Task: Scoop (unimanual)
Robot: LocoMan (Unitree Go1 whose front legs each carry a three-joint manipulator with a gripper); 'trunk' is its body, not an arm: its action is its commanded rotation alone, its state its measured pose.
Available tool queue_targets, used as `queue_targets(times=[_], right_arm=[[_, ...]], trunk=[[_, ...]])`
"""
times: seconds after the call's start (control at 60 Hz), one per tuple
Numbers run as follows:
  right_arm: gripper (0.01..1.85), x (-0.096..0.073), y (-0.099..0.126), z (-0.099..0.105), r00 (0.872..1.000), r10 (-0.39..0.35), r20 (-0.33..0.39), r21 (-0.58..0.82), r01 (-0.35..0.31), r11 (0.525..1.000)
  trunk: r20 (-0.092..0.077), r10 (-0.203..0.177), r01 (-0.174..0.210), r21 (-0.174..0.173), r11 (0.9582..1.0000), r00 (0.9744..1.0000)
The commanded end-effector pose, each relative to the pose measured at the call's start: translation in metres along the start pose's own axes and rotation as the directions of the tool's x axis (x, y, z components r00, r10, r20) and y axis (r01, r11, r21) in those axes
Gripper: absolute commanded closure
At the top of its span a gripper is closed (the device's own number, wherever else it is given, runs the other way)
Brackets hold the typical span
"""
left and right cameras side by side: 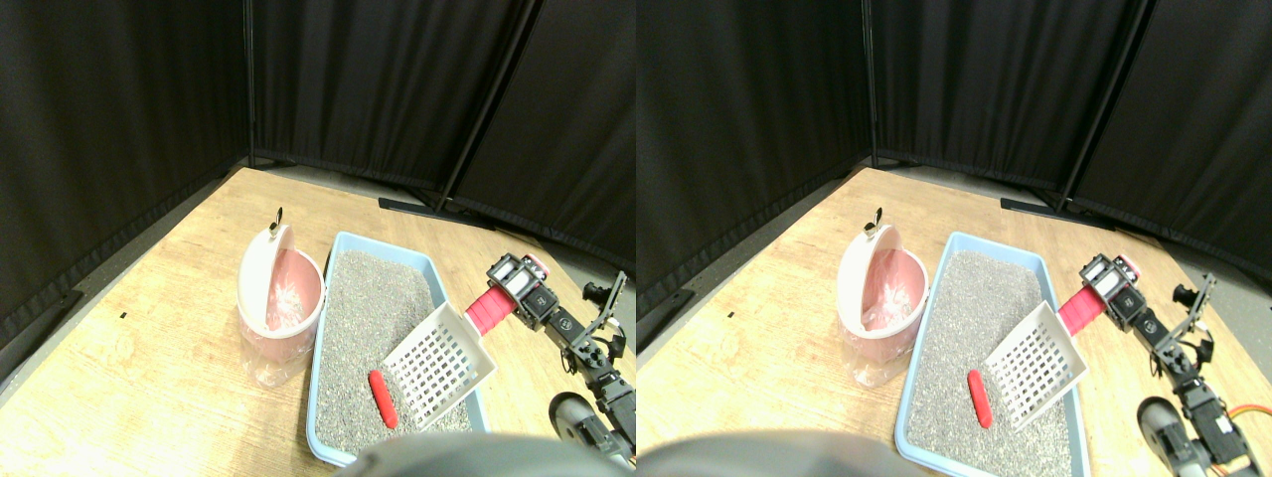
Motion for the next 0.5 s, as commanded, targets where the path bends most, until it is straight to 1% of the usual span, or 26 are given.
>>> queue_targets(times=[0.017, 0.067, 0.1, 0.117, 0.133, 0.15, 0.183, 0.2, 0.233, 0.267, 0.3, 0.35, 0.383, 0.433, 0.45, 0.483, 0.5], right_arm=[[1.81, 0.0, 0.019, 0.007, 0.997, 0.076, 0.018, 0.006, -0.077, 0.997], [1.81, 0.001, 0.033, 0.006, 0.994, 0.098, 0.055, 0.043, -0.1, 0.994], [1.81, 0.001, 0.042, 0.005, 0.993, 0.109, 0.044, 0.059, -0.112, 0.992], [1.81, 0.001, 0.042, 0.005, 0.993, 0.109, 0.044, 0.059, -0.112, 0.992], [1.81, 0.002, 0.048, 0.005, 0.992, 0.116, 0.054, 0.072, -0.12, 0.99], [1.81, 0.004, 0.054, 0.003, 0.989, 0.121, 0.08, 0.086, -0.128, 0.988], [1.81, 0.003, 0.063, 0.005, 0.991, 0.121, 0.057, 0.11, -0.127, 0.986], [1.81, 0.004, 0.068, 0.005, 0.988, 0.137, 0.072, 0.135, -0.146, 0.98], [1.81, 0.005, 0.076, 0.004, 0.988, 0.137, 0.077, 0.16, -0.148, 0.976], [1.81, 0.005, 0.079, 0.004, 0.987, 0.138, 0.08, 0.167, -0.15, 0.974], [1.81, 0.007, 0.088, 0.003, 0.986, 0.141, 0.087, 0.183, -0.155, 0.971], [1.81, 0.008, 0.093, 0.002, 0.987, 0.144, 0.073, 0.192, -0.155, 0.969], [1.81, 0.01, 0.094, 0.0, 0.985, 0.143, 0.095, 0.216, -0.16, 0.963], [1.81, 0.013, 0.093, -0.002, 0.986, 0.13, 0.108, 0.24, -0.153, 0.959], [1.7, 0.014, 0.092, -0.003, 0.987, 0.123, 0.104, 0.258, -0.146, 0.955], [1.63, 0.013, 0.09, -0.002, 0.992, 0.106, 0.071, 0.285, -0.122, 0.951], [1.63, 0.014, 0.088, -0.002, 0.993, 0.103, 0.056, 0.298, -0.115, 0.947]], trunk=[[-0.03, 0.018, -0.018, -0.005, 0.9998, 0.9994], [-0.034, 0.018, -0.018, -0.005, 0.9998, 0.9992], [-0.036, 0.018, -0.018, -0.006, 0.9998, 0.9992], [-0.036, 0.019, -0.019, -0.007, 0.9998, 0.9992], [-0.037, 0.02, -0.021, -0.008, 0.9998, 0.9991], [-0.037, 0.02, -0.021, -0.008, 0.9998, 0.9991], [-0.04, 0.021, -0.022, -0.01, 0.9997, 0.999], [-0.039, 0.024, -0.024, -0.009, 0.9997, 0.999], [-0.039, 0.026, -0.026, -0.008, 0.9996, 0.9989], [-0.039, 0.027, -0.028, -0.009, 0.9996, 0.9989], [-0.041, 0.028, -0.029, -0.008, 0.9996, 0.9987], [-0.044, 0.029, -0.03, -0.01, 0.9995, 0.9986], [-0.044, 0.029, -0.03, -0.01, 0.9995, 0.9986], [-0.044, 0.029, -0.03, -0.01, 0.9995, 0.9986], [-0.044, 0.029, -0.03, -0.01, 0.9995, 0.9986], [-0.044, 0.027, -0.027, -0.009, 0.9996, 0.9986], [-0.044, 0.027, -0.027, -0.009, 0.9996, 0.9986]])
